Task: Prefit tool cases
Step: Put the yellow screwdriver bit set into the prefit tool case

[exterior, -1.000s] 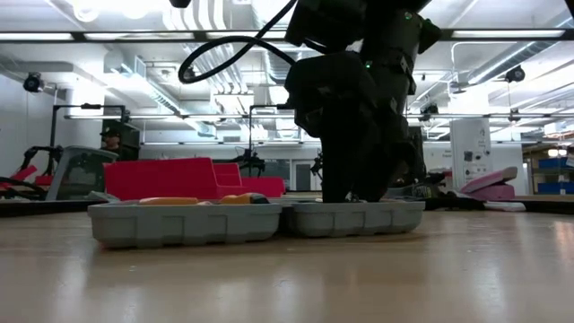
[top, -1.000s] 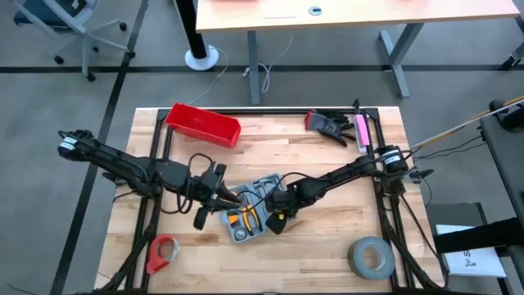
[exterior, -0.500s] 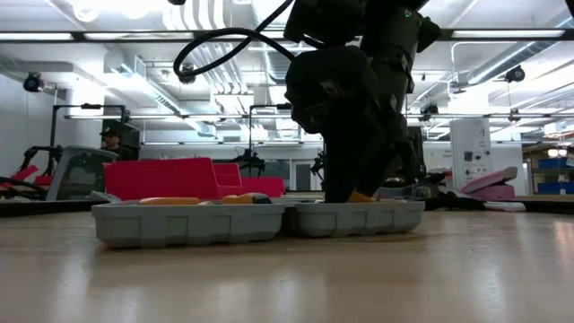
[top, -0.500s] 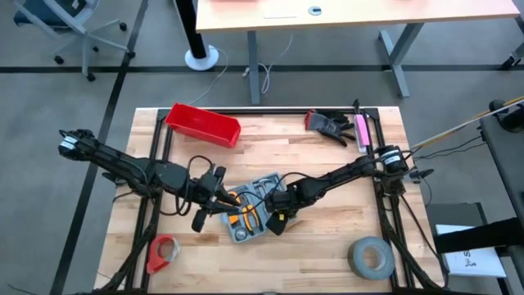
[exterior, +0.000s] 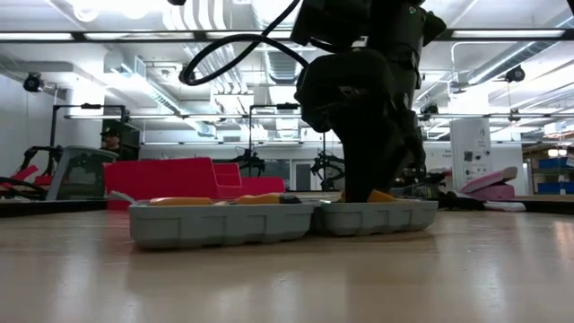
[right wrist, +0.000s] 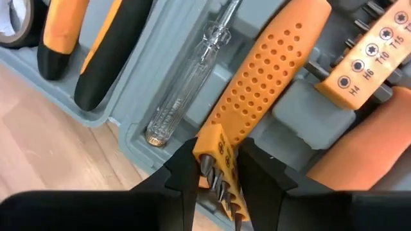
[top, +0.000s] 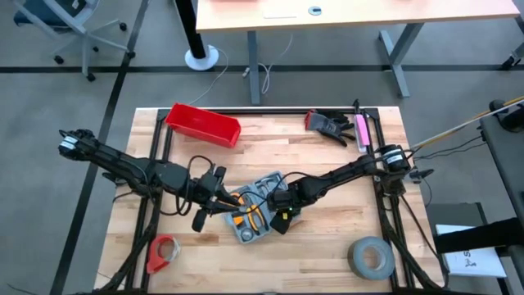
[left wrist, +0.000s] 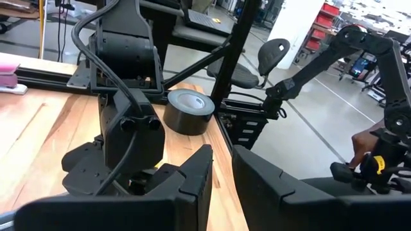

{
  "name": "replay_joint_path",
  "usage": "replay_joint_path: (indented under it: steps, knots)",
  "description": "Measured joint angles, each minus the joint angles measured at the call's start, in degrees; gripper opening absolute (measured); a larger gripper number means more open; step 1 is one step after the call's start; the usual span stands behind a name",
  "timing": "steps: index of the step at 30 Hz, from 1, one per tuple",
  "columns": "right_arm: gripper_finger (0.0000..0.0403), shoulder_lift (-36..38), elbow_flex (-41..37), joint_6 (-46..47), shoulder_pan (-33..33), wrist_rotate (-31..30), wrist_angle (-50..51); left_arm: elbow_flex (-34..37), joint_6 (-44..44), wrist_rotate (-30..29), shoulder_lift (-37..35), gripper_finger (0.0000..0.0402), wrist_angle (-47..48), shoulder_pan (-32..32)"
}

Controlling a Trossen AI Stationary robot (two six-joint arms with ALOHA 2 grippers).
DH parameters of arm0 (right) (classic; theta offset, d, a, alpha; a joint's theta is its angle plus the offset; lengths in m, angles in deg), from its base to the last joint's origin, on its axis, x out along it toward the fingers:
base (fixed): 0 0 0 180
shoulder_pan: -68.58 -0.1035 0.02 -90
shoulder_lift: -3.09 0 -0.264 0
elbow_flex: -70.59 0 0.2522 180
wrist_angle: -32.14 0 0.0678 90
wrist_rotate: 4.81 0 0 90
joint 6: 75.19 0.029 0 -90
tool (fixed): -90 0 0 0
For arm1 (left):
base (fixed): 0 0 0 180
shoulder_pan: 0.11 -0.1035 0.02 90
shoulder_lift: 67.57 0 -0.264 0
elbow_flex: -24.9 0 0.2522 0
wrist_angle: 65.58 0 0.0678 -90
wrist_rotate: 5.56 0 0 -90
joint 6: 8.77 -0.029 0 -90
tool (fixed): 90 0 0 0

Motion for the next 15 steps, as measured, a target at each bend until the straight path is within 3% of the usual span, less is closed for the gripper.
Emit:
replay_joint_path:
  steps: [15]
  knots:
    - [0.0022, 2.0, -0.17, -3.15, 0.3, -2.3, 5.18, 0.0, 0.17, -0.05, 0.04, 0.0066, -0.09, 0.0]
